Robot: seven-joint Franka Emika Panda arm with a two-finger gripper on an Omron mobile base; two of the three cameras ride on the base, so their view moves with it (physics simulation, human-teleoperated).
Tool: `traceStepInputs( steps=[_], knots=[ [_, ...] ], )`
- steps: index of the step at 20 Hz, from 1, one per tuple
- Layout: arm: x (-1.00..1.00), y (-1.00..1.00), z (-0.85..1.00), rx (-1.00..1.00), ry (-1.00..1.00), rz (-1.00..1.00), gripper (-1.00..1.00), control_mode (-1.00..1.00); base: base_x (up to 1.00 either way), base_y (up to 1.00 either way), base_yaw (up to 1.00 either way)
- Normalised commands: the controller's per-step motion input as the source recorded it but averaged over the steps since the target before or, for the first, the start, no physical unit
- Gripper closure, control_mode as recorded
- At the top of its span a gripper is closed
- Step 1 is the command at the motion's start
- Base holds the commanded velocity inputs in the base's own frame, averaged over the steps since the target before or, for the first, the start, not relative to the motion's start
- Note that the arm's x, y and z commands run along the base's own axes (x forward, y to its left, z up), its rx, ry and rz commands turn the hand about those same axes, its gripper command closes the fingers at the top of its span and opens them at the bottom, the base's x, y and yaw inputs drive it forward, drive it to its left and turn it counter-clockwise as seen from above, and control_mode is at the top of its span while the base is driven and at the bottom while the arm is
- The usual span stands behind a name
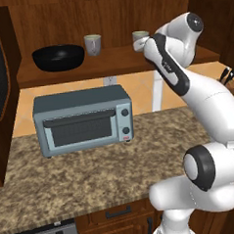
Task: Gather all objects into one cabinet and sort the glasses and bowls to opposite sides.
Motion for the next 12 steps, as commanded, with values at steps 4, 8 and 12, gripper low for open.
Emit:
traceStepInputs(
  steps=[4,8,12],
  knots=[
    [-0.14,0.59,0.03,0.01,0.03,0.2,-1.0,-1.0,0.0,0.0,0.0],
    [-0.01,0.42,0.0,0.03,0.01,0.19,-1.0,-1.0,0.0,0.0,0.0],
    [0.0,0.29,0.0,0.05,0.01,0.15,-1.0,-1.0,0.0,0.0,0.0]
  ],
)
